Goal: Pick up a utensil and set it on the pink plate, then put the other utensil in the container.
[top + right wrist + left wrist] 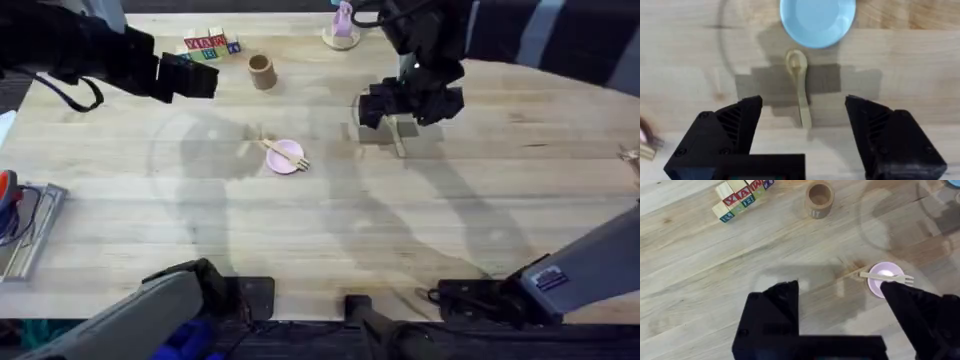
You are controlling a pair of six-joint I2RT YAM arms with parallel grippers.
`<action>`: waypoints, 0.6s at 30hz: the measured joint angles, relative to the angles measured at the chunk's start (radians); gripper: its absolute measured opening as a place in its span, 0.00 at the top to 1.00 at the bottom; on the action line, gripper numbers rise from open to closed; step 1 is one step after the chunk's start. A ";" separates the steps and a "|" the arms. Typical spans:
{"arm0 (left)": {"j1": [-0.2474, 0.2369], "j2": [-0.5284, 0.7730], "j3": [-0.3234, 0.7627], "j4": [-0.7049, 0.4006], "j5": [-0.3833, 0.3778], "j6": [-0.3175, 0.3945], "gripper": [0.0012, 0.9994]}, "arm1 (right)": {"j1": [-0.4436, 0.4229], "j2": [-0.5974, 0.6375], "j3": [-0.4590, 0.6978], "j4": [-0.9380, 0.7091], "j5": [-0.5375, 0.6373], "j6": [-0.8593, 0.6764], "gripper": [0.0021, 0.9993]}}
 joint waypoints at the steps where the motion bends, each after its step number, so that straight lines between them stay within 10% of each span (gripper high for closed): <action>1: 0.000 0.000 0.000 0.000 0.000 0.000 0.01 | 0.000 0.010 -0.001 0.014 0.004 0.008 0.00; 12: 0.000 0.000 0.000 0.000 0.000 0.000 0.01 | 0.000 0.084 -0.006 0.057 0.004 0.039 0.01; 18: 0.000 0.000 0.000 0.000 0.000 0.000 0.01 | 0.002 0.099 -0.003 0.075 -0.055 0.054 0.40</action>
